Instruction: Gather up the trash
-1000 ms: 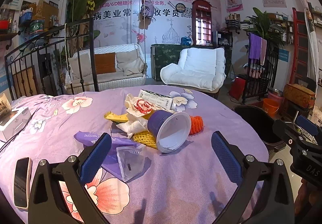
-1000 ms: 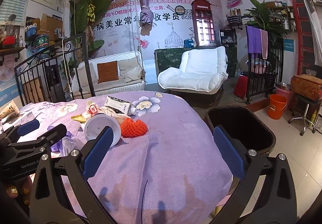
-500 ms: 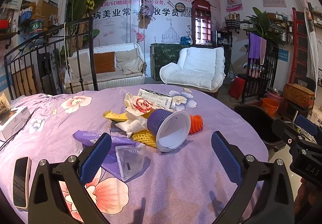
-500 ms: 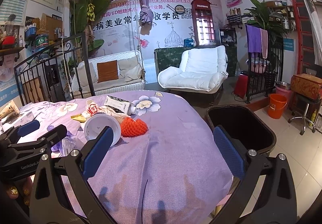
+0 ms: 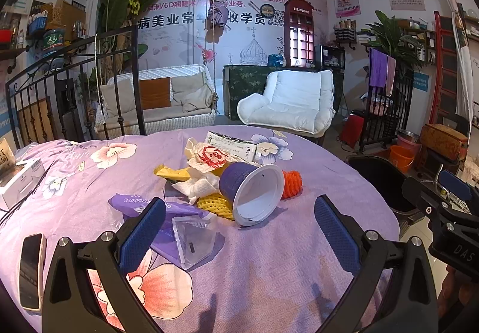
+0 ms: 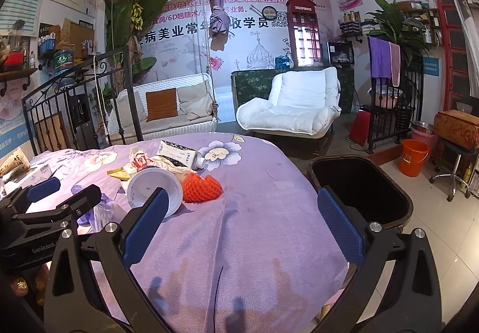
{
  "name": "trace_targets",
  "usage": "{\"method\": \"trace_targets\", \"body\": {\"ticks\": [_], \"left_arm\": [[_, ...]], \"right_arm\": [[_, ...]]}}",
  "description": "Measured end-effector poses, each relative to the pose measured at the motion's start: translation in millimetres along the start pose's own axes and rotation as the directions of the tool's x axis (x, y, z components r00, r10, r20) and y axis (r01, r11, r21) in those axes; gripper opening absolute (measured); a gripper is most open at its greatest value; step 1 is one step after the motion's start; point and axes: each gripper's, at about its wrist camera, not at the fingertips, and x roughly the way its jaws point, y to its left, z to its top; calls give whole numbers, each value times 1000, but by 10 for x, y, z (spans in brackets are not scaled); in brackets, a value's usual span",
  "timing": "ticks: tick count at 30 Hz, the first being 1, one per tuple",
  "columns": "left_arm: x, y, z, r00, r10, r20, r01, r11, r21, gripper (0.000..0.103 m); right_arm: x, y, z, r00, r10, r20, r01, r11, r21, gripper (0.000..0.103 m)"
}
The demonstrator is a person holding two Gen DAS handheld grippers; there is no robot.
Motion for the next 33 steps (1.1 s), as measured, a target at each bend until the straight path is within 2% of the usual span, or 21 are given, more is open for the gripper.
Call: {"method": "trace_targets", "body": {"ticks": [33], "left_arm": [[23, 44, -33, 1000, -2, -11, 2, 1000, -5, 98]], "right_arm": [[20, 7, -27, 1000, 10, -12, -10, 1000, -1, 99]]}}
